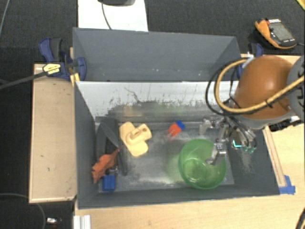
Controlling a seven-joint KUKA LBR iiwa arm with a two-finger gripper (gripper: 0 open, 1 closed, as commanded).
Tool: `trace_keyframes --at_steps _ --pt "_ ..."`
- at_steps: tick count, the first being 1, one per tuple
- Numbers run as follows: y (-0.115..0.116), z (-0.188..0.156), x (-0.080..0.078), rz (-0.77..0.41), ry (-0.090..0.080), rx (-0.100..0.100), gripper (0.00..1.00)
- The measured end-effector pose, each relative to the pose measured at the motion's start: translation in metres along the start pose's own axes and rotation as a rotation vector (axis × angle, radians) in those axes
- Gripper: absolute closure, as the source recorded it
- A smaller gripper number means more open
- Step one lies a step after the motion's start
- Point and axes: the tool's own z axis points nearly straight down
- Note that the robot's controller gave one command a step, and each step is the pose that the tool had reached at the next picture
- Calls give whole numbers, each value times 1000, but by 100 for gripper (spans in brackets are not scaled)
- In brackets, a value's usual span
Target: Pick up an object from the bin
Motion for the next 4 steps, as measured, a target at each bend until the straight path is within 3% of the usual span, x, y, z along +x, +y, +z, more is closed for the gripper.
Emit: trace_keyframes --at_steps 4 --pt "0 0 0 -1 0 0 0"
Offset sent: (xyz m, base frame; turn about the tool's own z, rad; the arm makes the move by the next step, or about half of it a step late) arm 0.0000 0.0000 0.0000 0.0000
